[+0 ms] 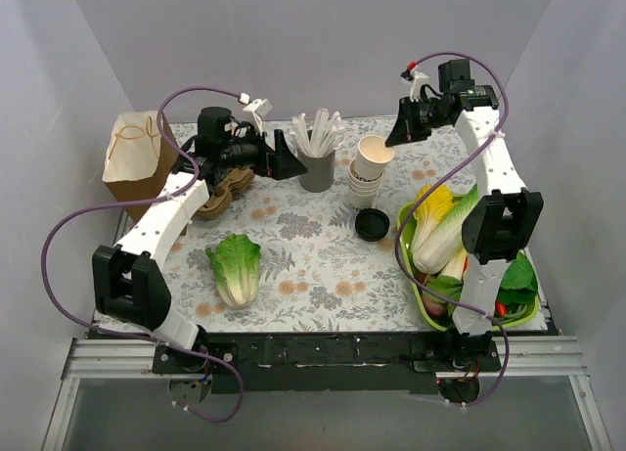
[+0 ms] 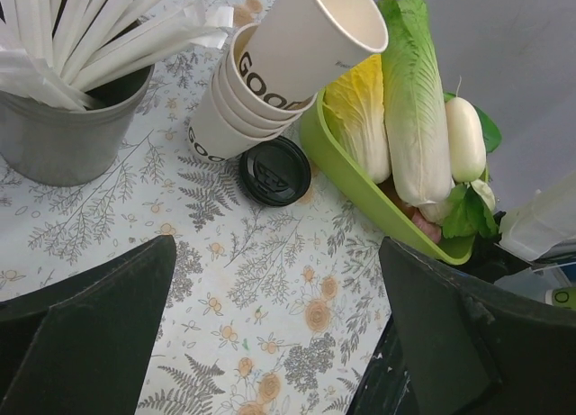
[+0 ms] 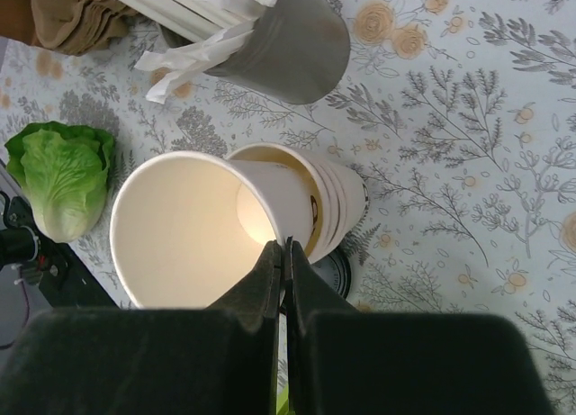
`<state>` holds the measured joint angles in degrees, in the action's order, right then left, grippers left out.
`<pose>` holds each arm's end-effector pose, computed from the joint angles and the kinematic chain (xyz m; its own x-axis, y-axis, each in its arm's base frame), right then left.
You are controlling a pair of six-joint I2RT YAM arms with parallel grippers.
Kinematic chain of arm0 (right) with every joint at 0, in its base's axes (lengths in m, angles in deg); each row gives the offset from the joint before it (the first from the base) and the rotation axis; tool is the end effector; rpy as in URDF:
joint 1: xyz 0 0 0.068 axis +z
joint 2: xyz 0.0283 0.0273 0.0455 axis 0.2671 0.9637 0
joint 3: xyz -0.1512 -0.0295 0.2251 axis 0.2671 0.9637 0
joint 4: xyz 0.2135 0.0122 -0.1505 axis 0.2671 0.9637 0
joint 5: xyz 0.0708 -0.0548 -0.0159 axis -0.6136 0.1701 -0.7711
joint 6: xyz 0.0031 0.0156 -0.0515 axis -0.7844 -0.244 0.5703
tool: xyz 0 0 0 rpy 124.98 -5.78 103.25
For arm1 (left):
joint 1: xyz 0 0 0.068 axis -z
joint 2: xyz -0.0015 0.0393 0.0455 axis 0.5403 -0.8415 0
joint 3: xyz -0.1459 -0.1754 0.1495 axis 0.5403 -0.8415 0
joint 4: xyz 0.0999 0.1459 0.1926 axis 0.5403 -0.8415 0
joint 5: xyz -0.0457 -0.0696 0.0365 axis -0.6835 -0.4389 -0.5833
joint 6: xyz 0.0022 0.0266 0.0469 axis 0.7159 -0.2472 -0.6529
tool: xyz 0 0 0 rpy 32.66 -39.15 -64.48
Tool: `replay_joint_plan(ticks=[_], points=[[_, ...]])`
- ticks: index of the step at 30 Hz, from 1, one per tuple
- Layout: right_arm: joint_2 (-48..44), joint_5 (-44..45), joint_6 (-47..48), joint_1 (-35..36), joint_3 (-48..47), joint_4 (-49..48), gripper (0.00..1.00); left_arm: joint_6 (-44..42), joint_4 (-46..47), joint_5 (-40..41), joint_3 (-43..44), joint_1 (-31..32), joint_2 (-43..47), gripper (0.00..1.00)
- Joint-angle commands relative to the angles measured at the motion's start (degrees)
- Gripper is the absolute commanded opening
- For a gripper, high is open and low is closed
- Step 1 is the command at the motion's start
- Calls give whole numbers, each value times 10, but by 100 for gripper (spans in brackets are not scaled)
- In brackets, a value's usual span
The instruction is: Pack the takeout coffee
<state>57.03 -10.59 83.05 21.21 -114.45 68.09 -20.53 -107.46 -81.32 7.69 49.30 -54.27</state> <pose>0.4310 0.0647 0.3625 -0.7105 -0.1574 -0.6859 -0.5421 0.7439 0.3909 0.3316 -0.1250 0.3443 -0.9098 -0.3172 -0.2679 0.1218 0.4128 -0.9026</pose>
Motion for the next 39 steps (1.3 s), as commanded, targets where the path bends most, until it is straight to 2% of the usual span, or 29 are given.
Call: replay_joint_plan(ticks=[1, 4, 8, 11, 15, 17, 18, 20, 23, 31, 34, 39], points=[[-24, 8, 2, 8, -31, -7, 1, -35, -24, 18, -6, -1, 61, 98], [-32, 2, 6, 9, -36, -7, 1, -40, -34, 25, -8, -1, 69, 98], [-51, -26, 5, 10, -115, -1, 1, -41, -46, 32, 1, -1, 74, 98], [-104, -47, 19, 14, -100, -25, 1, -54, -58, 43, 8, -2, 84, 98], [-195, -39, 85, 58, 22, -49, 1, -67, -72, 60, 9, -3, 93, 98], [-235, -15, 126, 113, 65, -38, 1, -72, -82, 80, 10, -3, 95, 98], [-246, -5, 168, 133, 93, -34, 1, -73, -86, 103, 7, -3, 94, 98], [-275, 25, 201, 190, 172, -37, 1, -59, -87, 225, -1, -5, 97, 98], [-299, 47, 252, 249, 268, -65, 1, -60, -77, 308, -19, -16, 110, 98], [-277, 46, 384, 366, 400, -109, 1, -71, -53, 344, -62, -18, 157, 98], [-258, 69, 383, 398, 439, -129, 1, -72, -52, 353, -75, -23, 170, 98], [-240, 59, 364, 412, 472, -168, 1, -75, -57, 338, -93, -28, 192, 98]])
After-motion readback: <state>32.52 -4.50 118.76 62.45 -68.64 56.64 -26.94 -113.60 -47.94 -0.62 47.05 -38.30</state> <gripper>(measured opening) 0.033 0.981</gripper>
